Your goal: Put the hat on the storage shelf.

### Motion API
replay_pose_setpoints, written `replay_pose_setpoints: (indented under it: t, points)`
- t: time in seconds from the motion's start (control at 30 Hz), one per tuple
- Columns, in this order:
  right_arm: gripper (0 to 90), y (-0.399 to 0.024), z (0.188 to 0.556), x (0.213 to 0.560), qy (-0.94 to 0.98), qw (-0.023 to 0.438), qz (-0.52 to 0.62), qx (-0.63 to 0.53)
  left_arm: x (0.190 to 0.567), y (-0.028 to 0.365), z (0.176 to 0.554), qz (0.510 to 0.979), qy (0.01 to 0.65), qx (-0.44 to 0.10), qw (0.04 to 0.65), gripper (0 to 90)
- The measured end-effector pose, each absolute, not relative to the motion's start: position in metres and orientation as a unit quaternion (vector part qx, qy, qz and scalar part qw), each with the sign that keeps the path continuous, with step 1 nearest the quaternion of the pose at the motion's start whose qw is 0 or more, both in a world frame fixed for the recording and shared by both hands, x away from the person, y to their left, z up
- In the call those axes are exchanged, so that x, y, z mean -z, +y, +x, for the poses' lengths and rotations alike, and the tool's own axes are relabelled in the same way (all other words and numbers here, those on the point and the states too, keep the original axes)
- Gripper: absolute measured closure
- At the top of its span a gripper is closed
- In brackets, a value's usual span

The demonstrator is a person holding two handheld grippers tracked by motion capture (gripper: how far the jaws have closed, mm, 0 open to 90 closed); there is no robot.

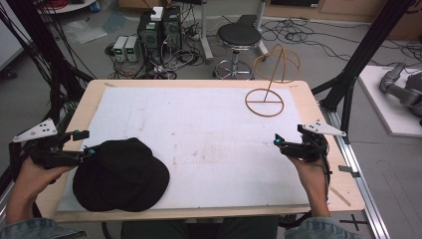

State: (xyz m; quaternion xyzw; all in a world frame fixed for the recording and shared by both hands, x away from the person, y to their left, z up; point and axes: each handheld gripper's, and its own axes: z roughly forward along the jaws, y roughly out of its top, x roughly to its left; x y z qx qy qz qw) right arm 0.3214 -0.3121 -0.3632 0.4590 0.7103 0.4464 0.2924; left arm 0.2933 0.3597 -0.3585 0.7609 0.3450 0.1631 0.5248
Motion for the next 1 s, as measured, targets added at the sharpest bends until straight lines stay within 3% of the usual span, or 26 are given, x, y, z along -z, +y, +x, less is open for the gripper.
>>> replay_pose_setpoints:
  t: [0.37,1.0]
  points:
    - [10.8,-0.312,0.322,0.363,0.711,0.293,0.457,-0.448,0.372,0.358,0.29,0.791,0.292,-0.111,0.527,23.2]
    - [10.8,-0.31,0.322,0.361,0.711,0.292,0.458,-0.447,0.391,0.357,0.294,0.806,0.268,-0.063,0.524,25.6]
